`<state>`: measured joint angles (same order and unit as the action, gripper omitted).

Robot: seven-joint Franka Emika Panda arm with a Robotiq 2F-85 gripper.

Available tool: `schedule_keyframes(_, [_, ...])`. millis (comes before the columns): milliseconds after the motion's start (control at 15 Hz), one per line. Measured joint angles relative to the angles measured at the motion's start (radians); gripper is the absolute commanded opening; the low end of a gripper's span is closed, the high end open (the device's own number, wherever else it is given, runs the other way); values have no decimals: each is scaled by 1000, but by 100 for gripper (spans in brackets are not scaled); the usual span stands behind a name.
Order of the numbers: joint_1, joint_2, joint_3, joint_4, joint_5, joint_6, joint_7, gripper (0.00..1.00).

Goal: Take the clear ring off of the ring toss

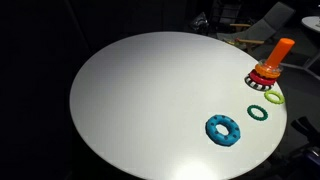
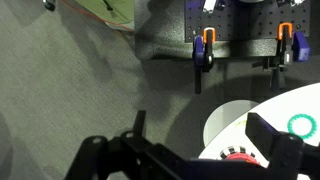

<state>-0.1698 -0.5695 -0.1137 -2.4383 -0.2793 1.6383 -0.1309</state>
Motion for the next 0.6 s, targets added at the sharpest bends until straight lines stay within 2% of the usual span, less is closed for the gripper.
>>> schedule_keyframes(600, [4, 5, 0, -6, 1, 19, 30, 100])
